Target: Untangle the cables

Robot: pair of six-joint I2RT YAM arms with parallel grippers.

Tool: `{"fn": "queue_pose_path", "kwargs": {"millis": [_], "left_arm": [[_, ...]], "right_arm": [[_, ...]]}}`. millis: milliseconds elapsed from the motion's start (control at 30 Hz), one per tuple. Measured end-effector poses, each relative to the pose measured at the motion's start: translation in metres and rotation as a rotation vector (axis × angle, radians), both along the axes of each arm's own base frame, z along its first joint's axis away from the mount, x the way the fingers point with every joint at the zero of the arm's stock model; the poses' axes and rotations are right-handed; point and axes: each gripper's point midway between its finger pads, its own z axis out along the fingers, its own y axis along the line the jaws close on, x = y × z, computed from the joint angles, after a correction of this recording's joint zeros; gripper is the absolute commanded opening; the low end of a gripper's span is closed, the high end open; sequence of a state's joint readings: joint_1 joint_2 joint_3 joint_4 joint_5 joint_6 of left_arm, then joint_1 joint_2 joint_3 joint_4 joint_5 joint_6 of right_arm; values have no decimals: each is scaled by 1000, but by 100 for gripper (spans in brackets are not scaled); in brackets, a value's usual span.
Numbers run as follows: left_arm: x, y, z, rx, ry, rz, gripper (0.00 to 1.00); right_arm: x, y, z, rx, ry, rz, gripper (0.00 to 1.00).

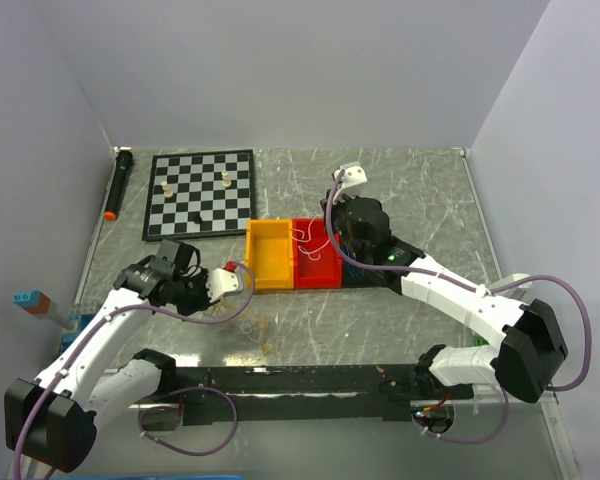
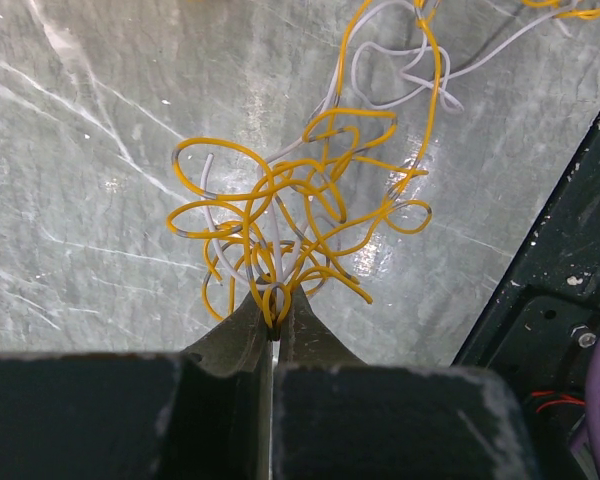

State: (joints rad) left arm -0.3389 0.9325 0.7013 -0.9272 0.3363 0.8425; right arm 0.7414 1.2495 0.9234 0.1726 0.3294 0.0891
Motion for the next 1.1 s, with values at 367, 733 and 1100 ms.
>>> {"fn": "queue_pose_path", "kwargs": {"millis": [367, 733, 1100], "left_arm": [[-2, -1, -1, -9, 19, 15, 1], [-2, -3, -1, -17, 23, 16, 1], [-2, -4, -1, -23, 23, 14, 1]], "right_arm": [[12, 11, -82, -100, 177, -23, 0], [8, 7, -126, -178, 312, -78, 57], [-35, 38, -86, -164, 214, 41, 71]]}}
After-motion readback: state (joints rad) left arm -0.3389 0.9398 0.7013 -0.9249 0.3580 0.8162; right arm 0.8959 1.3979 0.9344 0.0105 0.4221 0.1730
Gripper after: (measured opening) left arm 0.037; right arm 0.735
